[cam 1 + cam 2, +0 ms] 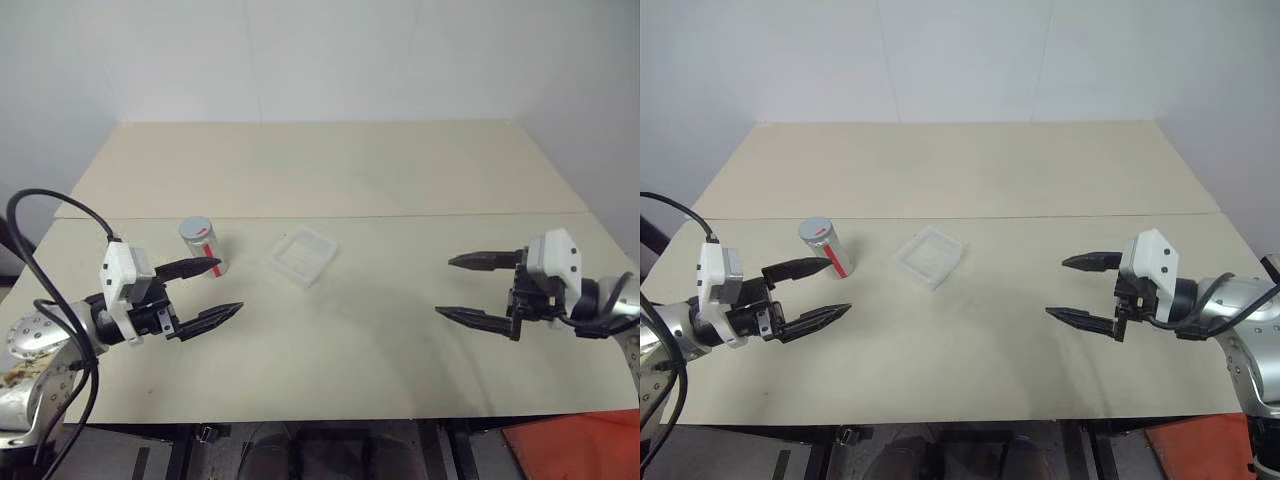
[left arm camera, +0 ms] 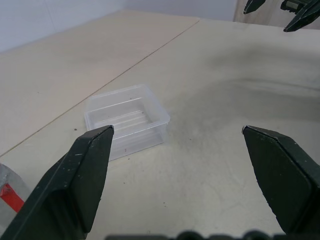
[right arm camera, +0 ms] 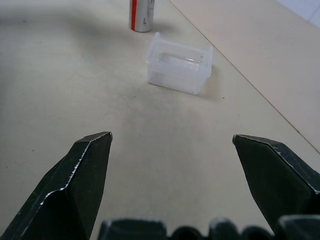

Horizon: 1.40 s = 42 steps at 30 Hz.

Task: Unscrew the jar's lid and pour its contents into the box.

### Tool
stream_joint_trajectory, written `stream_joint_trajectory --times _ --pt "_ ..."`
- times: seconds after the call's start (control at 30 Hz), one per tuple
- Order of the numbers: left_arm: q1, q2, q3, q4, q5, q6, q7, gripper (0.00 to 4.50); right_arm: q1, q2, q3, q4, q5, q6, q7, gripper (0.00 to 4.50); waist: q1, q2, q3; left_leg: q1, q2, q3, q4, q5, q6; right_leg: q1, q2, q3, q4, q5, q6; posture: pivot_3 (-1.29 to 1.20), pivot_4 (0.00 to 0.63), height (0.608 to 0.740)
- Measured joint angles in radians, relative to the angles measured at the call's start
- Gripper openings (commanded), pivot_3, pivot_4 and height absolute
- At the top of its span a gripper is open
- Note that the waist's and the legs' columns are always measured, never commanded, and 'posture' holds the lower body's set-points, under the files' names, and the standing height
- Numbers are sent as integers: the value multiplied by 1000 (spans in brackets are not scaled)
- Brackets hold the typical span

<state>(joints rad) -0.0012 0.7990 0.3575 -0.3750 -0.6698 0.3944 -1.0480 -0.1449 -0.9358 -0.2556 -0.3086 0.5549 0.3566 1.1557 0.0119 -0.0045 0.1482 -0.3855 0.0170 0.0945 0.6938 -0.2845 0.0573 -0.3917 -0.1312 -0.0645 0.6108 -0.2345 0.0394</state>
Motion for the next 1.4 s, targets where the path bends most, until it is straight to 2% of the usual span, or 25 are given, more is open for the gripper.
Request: stream_joint_trajectory --times 0.33,0.53,0.8,1.03,1.4 --pt "-20 0 -15 10 1 0 -2 4484 7 5 0 -5 0 -2 -7 4500 -1 0 0 0 0 0 0 0 0 0 0 0 0 0 0 0 150 740" --pt "40 0 46 23 3 -2 14 4484 9 16 5 -6 -1 -9 -5 4500 -2 0 0 0 0 0 0 0 0 0 0 0 0 0 0 0 150 740" --pt "42 -1 95 192 118 -85 77 4484 -6 21 16 -4 -2 -20 0 4500 1 0 0 0 0 0 0 0 0 0 0 0 0 0 0 0 150 740" --pt "-126 -27 45 391 196 -178 114 4484 -7 22 17 -5 0 -20 0 4500 1 0 0 0 0 0 0 0 0 0 0 -1 0 0 0 0 150 740" --pt "-282 -60 -68 606 284 -292 93 4484 7 22 8 -48 17 -20 -18 4500 0 0 0 -1 0 0 0 0 0 -1 0 -1 1 0 1 0 150 740"
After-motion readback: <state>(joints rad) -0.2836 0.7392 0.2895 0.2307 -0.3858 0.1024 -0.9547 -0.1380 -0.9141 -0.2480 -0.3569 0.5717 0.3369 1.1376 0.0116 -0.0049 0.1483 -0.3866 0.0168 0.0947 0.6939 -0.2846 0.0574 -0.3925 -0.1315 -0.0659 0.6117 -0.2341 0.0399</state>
